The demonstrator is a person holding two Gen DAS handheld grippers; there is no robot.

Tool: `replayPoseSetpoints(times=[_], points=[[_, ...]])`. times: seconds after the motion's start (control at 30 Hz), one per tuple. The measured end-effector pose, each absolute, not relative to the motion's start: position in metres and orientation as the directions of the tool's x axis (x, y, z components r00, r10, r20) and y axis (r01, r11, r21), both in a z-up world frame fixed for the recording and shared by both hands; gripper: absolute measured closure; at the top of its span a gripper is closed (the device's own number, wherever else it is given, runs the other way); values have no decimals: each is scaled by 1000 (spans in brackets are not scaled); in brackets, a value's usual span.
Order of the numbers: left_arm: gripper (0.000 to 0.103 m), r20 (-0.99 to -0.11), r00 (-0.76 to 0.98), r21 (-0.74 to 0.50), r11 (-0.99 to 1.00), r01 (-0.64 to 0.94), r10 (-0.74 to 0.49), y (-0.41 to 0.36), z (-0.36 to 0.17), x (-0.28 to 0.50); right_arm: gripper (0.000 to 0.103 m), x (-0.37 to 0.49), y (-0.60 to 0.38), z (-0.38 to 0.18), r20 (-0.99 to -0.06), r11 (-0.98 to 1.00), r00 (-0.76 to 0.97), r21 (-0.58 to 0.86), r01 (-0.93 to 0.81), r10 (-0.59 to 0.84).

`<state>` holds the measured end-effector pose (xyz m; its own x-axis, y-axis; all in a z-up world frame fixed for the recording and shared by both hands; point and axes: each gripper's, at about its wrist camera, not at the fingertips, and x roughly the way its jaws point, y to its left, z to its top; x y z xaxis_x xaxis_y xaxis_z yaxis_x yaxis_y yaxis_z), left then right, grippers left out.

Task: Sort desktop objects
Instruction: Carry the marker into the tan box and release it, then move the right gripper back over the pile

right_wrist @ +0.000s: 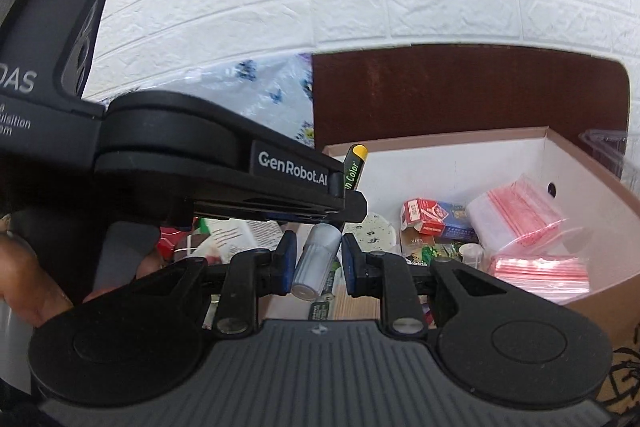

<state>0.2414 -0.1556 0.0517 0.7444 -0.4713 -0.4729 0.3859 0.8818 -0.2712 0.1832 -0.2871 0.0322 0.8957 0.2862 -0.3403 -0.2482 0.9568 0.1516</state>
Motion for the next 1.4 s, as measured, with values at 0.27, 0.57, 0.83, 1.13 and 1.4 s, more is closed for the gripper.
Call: replayPoseSetpoints(times=[0.27, 0.57, 0.83, 1.13, 1.4], points=[[15, -425, 737, -311, 849, 427, -526, -147, 45, 247, 58, 198, -286, 20, -388, 970, 890, 130, -207, 242], [5, -446, 762, -276, 882, 382, -470, -140, 49, 228, 13, 185, -285, 20, -372, 993, 921, 32, -114, 118], [2, -546, 750, -231, 928, 293, -373, -127, 47, 196, 3, 151, -274, 27, -350, 992, 931, -17, -121, 108], [2, -548, 780, -118, 950, 288, -304, -123, 45, 145, 2, 116, -257, 33, -370, 991, 923, -44, -129, 103], [2, -544, 785, -92, 951, 295, -296, -118, 46, 110, 2, 80, -242, 36, -379, 987, 917, -49, -156, 126]])
